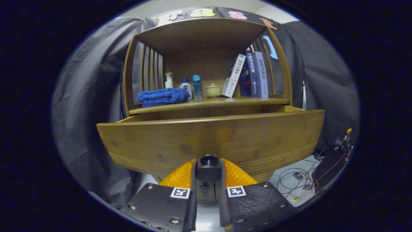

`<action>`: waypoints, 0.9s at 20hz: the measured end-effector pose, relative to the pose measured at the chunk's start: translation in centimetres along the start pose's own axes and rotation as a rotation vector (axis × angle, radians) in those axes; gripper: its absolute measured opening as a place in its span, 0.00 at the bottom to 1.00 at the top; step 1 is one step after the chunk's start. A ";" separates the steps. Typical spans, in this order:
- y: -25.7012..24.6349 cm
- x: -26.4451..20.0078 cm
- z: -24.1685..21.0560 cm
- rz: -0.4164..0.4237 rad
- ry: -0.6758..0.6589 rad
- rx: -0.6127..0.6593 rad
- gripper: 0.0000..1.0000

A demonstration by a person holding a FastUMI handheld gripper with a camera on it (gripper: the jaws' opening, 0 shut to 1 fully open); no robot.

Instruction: Pull open the drawer, take out the items inside it, and place them on the countertop above the cabinet.

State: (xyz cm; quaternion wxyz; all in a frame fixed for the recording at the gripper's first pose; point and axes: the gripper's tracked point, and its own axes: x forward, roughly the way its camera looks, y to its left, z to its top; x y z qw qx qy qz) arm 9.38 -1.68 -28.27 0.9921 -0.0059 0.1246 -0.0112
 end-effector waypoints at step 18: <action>1.2 -2.7 5.3 0.003 0.000 -0.032 0.55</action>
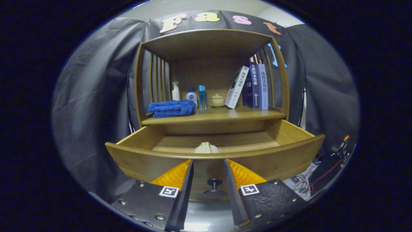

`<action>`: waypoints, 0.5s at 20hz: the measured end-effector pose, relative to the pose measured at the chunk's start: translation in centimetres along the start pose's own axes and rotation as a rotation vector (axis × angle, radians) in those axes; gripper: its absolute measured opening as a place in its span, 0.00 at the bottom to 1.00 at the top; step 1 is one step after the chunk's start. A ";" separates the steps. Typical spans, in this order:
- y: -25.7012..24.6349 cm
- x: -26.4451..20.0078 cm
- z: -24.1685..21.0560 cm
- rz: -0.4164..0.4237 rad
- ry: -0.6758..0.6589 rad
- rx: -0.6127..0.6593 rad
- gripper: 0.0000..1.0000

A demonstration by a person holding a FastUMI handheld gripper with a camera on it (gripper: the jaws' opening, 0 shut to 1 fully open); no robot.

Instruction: Pull open the drawer, take out the items inside it, and place them on the countertop above the cabinet.

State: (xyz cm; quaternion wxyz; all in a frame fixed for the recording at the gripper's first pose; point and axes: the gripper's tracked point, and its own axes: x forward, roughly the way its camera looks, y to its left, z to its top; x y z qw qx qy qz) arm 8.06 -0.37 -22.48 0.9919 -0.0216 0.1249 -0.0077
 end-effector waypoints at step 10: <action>3.0 0.4 3.5 0.016 0.094 -0.079 0.55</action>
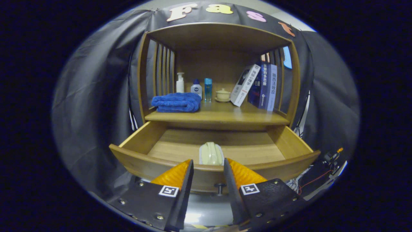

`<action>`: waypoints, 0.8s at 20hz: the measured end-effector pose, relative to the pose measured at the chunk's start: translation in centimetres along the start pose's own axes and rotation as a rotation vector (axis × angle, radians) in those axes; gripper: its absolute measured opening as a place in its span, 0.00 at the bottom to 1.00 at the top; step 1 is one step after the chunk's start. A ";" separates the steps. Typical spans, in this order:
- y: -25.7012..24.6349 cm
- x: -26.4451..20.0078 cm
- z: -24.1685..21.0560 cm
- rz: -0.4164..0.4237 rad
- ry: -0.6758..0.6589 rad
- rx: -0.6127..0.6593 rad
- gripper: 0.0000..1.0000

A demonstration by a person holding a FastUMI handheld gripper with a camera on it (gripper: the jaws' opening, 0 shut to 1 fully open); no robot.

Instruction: Pull open the drawer, take out the items inside it, and place them on the countertop above the cabinet.

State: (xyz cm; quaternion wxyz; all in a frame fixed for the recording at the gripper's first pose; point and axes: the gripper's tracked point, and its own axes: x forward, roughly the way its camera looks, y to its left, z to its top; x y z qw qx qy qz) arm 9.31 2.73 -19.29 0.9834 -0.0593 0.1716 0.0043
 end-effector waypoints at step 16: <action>-2.4 13.2 -5.9 -0.047 0.494 0.041 0.45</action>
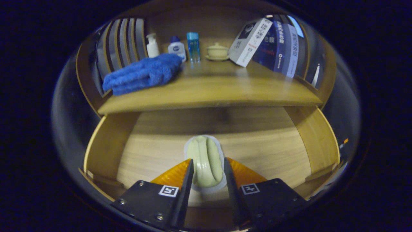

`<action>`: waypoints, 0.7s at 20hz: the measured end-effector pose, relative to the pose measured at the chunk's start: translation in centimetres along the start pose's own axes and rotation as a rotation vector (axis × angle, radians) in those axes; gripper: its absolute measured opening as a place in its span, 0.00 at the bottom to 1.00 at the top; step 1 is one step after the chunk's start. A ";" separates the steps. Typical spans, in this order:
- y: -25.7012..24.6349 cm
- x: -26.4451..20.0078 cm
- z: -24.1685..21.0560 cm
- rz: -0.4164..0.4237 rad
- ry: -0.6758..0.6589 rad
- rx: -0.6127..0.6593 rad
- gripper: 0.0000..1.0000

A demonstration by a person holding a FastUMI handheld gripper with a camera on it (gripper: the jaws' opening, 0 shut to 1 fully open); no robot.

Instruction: Pull open the drawer, take out the items inside it, and place them on the countertop above the cabinet.

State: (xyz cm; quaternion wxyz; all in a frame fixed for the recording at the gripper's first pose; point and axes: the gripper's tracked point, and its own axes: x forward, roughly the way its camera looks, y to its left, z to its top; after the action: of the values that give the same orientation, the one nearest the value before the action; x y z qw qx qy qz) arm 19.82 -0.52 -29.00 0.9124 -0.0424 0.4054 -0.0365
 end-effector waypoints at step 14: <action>0.5 -5.7 1.8 0.022 -0.139 -0.019 0.20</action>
State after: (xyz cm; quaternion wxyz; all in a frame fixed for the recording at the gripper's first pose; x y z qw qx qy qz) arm 17.37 0.62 -23.66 0.9384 -0.0492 0.3416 -0.0196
